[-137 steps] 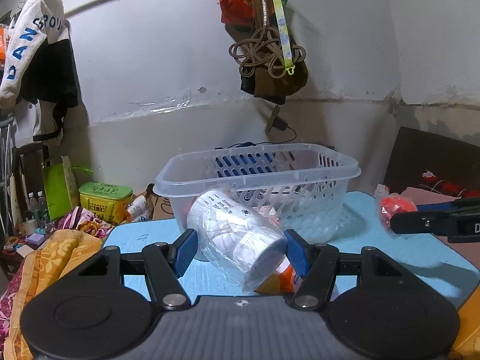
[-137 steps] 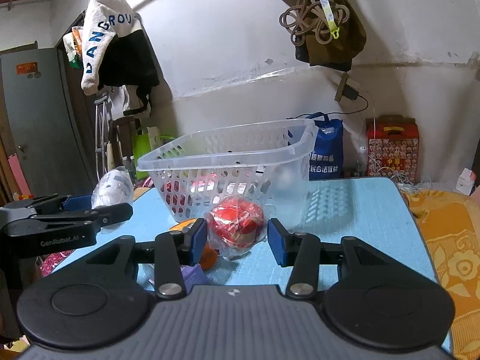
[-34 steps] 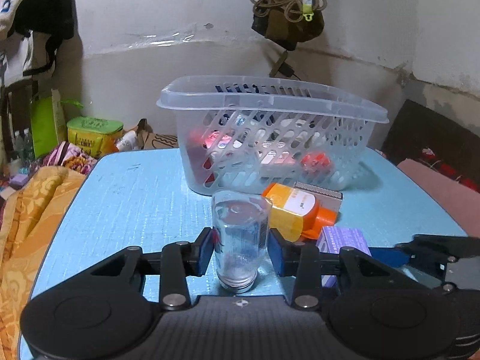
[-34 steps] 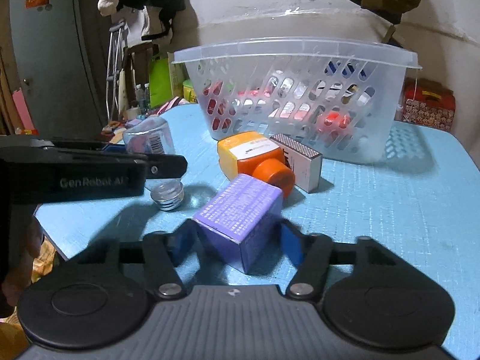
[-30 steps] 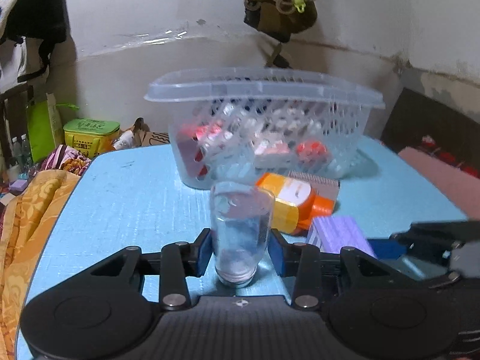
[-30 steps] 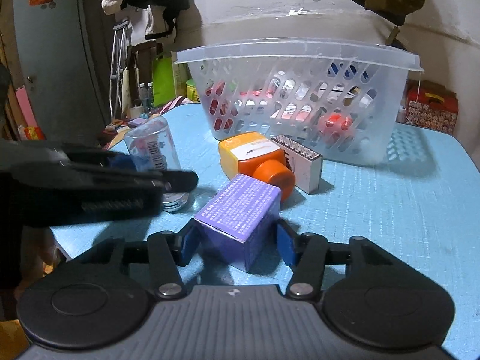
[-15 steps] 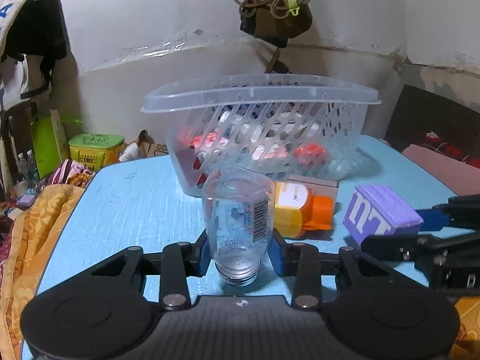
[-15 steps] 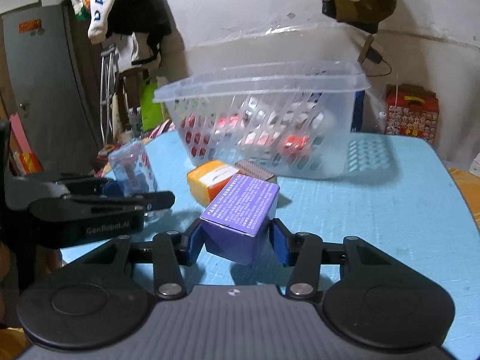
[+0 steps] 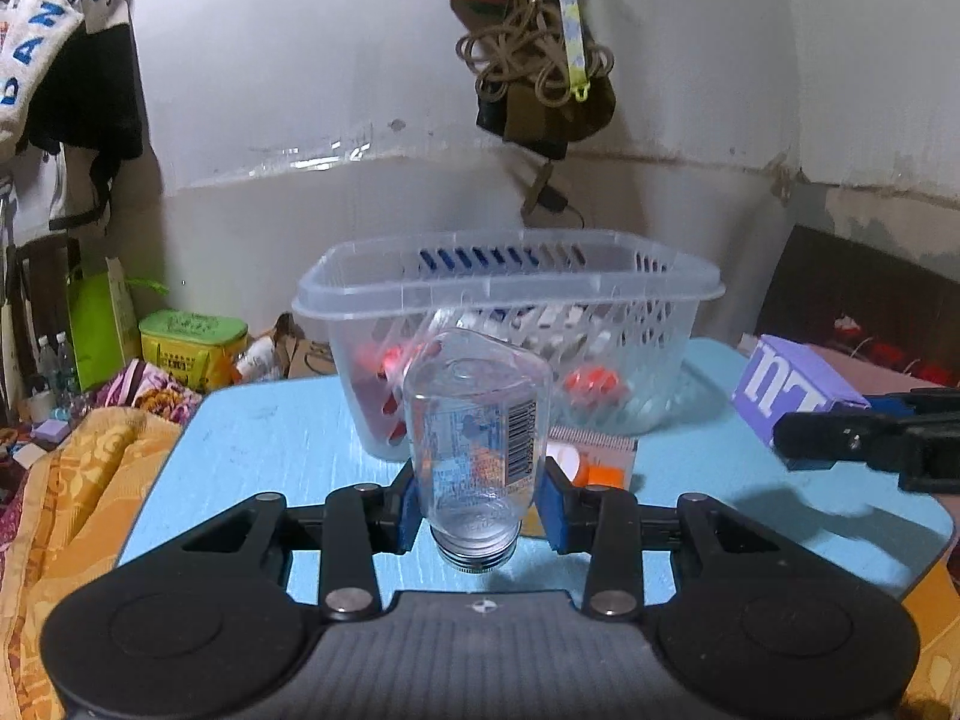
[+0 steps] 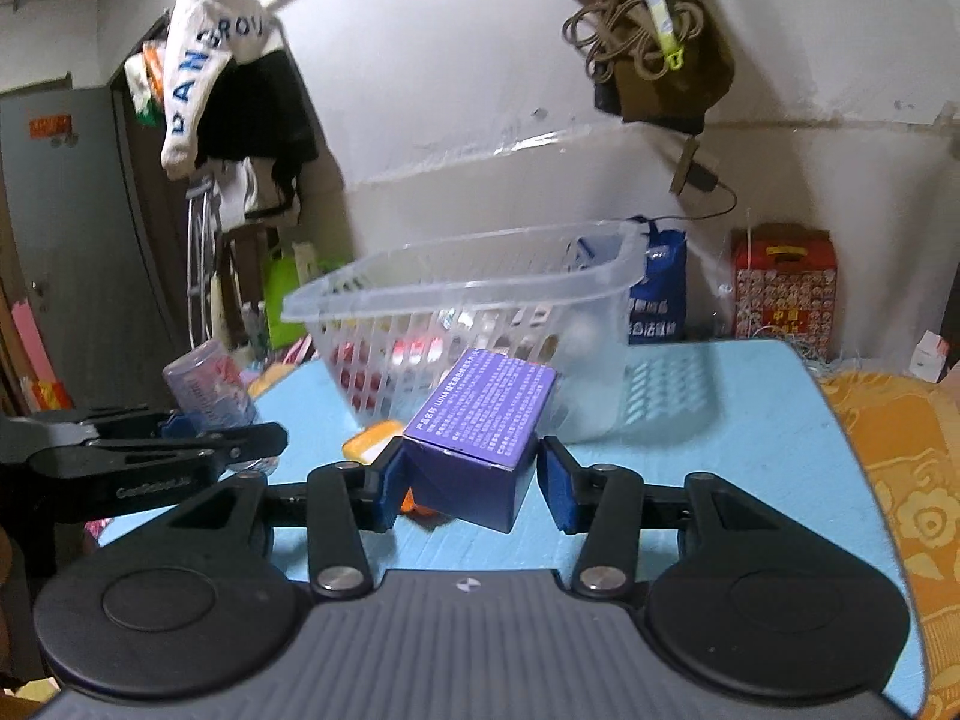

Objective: Organize objects
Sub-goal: 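Lift the purple box and clear bottle into the basket and release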

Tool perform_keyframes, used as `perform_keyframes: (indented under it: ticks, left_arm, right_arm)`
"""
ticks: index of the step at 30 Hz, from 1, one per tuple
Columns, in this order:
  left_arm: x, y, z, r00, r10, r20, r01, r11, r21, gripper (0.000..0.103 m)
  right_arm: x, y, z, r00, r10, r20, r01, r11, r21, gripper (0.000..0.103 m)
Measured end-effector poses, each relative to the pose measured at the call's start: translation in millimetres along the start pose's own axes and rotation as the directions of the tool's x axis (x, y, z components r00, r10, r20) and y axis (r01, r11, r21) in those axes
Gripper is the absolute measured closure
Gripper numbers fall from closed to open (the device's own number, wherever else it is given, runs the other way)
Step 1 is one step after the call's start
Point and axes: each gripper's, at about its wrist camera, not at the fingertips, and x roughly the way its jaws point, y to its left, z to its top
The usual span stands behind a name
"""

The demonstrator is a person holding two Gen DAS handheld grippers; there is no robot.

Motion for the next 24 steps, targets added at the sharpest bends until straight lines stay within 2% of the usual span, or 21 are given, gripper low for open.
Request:
perform_keyframes:
  ticks: [8, 18, 22, 24]
  left_arm:
    - [-14.7, -1.4, 8.9, 0.998, -0.025, 0.062, 0.025, 1.000, 0.000, 0.060]
    - [-14.2, 6.8, 8.5, 0.997, -0.039, 0.059, 0.040, 0.999, -0.017, 0.060]
    - [-19.1, 13.5, 17.2, 0.995, -0.057, 0.080, 0.061, 0.997, -0.051, 0.060]
    - [-16.7, 17.9, 33.2, 0.993, -0.076, 0.095, 0.085, 0.992, -0.094, 0.060]
  right_arm:
    - [-13.5, -18.9, 2.7, 0.998, -0.002, 0.055, 0.000, 0.999, 0.034, 0.054]
    - [-19.8, -28.3, 4.2, 0.997, 0.019, 0.076, -0.023, 0.998, 0.052, 0.054]
    - [-24.1, -29.1, 20.0, 0.992, 0.034, 0.118, -0.043, 0.996, 0.074, 0.054]
    - [-18.9, -23.2, 36.4, 0.989, 0.018, 0.145, -0.024, 0.999, 0.043, 0.054]
